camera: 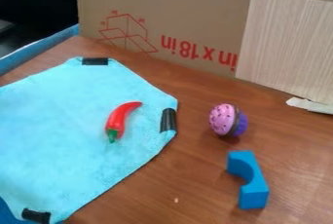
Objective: Wrap something in it
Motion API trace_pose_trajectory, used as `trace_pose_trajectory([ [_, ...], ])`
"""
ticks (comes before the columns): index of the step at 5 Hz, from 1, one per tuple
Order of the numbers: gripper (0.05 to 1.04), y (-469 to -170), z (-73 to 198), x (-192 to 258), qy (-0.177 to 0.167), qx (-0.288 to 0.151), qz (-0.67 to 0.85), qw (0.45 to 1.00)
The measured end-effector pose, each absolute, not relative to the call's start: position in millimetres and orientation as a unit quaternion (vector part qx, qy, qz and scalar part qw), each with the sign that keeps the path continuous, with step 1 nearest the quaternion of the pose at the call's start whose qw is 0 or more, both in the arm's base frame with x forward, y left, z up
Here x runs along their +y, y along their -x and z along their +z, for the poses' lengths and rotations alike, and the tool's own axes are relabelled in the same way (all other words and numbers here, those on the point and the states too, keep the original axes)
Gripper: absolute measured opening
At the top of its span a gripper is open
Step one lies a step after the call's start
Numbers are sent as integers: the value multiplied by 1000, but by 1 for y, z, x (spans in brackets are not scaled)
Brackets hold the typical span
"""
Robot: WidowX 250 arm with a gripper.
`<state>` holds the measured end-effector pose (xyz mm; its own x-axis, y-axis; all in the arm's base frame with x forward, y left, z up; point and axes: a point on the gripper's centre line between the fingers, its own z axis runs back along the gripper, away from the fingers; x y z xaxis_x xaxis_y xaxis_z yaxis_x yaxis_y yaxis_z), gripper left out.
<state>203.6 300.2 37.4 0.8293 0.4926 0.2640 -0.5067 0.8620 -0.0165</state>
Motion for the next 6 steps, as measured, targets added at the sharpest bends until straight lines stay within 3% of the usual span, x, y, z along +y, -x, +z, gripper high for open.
trace_pose_trajectory([
  [1,77,-201,47,285,-5,-122,272,955],
  [3,58,-217,69,231,-19,-110,284,952],
  [6,57,-258,58,140,-84,-74,297,948],
])
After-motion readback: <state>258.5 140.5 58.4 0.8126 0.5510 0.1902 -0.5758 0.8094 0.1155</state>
